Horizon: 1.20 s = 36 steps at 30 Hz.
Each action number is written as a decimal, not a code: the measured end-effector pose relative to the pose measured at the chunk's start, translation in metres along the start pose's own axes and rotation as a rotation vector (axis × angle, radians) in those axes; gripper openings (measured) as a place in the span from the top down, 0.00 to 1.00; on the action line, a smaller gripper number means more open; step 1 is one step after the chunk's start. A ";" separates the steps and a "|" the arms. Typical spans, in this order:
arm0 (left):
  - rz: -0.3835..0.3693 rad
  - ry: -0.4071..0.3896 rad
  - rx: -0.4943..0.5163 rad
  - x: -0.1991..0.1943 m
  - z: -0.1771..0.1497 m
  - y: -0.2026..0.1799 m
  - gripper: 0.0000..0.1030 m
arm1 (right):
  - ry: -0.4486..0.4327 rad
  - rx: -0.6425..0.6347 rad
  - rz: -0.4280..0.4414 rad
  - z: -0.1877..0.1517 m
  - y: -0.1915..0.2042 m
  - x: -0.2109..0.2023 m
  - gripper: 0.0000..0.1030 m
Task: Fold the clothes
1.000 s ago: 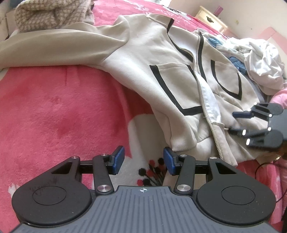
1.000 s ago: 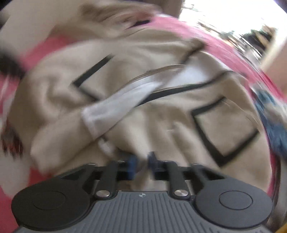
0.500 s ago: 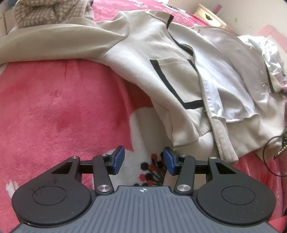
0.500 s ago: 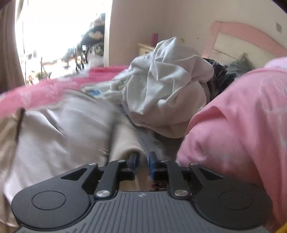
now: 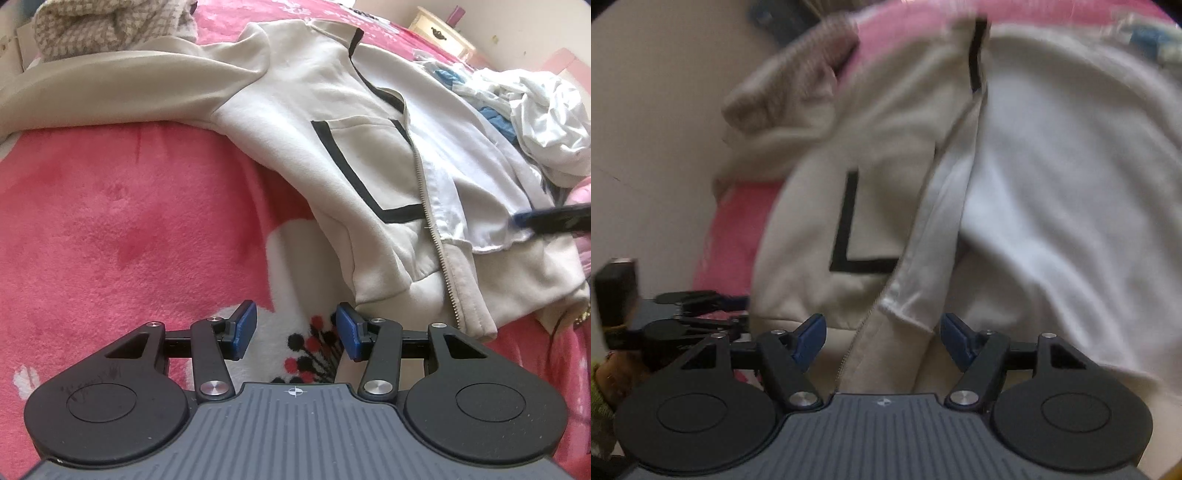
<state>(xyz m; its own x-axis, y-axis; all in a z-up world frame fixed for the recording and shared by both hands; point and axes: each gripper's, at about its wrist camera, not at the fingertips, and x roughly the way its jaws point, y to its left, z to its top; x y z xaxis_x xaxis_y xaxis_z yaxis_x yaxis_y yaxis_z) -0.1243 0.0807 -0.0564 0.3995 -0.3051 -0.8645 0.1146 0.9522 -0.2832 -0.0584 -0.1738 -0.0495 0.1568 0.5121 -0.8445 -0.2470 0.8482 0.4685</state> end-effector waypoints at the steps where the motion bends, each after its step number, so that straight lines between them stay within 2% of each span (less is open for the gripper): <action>1: 0.003 -0.002 0.003 0.000 0.000 -0.001 0.54 | 0.026 0.013 -0.003 0.002 0.000 0.008 0.31; 4: 0.006 -0.004 0.010 0.001 0.000 -0.004 0.54 | 0.076 0.037 -0.014 0.004 0.002 0.024 0.30; 6: 0.006 -0.001 0.013 0.003 0.001 -0.005 0.54 | 0.079 -0.006 -0.046 0.002 0.010 0.028 0.28; 13: -0.001 0.015 0.049 0.013 0.002 -0.016 0.54 | 0.018 -0.280 -0.182 -0.022 0.058 0.024 0.31; 17: 0.002 0.014 0.056 0.018 0.004 -0.021 0.53 | 0.061 -0.389 -0.216 -0.040 0.076 0.039 0.32; 19: 0.003 0.012 0.052 0.019 0.004 -0.022 0.53 | 0.073 -0.420 -0.255 -0.048 0.073 0.047 0.37; 20: 0.005 0.009 0.050 0.019 0.004 -0.022 0.53 | 0.065 -0.423 -0.267 -0.050 0.070 0.048 0.45; 22: 0.008 0.003 0.046 0.019 0.003 -0.023 0.53 | 0.027 -0.384 -0.256 -0.052 0.059 0.036 0.65; 23: 0.010 0.000 0.045 0.018 0.002 -0.023 0.53 | 0.003 -0.350 -0.242 -0.053 0.053 0.026 0.80; 24: 0.010 -0.003 0.045 0.017 0.002 -0.023 0.53 | -0.026 -0.307 -0.221 -0.052 0.044 0.015 0.86; 26: 0.007 -0.009 0.043 0.014 0.000 -0.022 0.53 | -0.089 -0.224 -0.191 -0.052 0.028 -0.009 0.89; 31: -0.016 -0.023 0.069 0.008 -0.002 -0.025 0.53 | -0.277 0.003 -0.211 -0.062 -0.026 -0.071 0.90; 33: -0.030 -0.025 0.086 0.006 -0.002 -0.027 0.52 | -0.300 0.127 -0.200 -0.067 -0.054 -0.081 0.90; 36: -0.055 -0.020 0.099 0.004 -0.003 -0.029 0.52 | -0.280 0.304 -0.147 -0.075 -0.090 -0.074 0.91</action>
<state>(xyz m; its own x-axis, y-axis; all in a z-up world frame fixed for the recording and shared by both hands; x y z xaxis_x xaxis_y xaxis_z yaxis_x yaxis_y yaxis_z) -0.1289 0.0518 -0.0530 0.4077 -0.3571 -0.8404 0.2257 0.9312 -0.2862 -0.1194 -0.2980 -0.0488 0.4326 0.3645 -0.8246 0.0834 0.8945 0.4391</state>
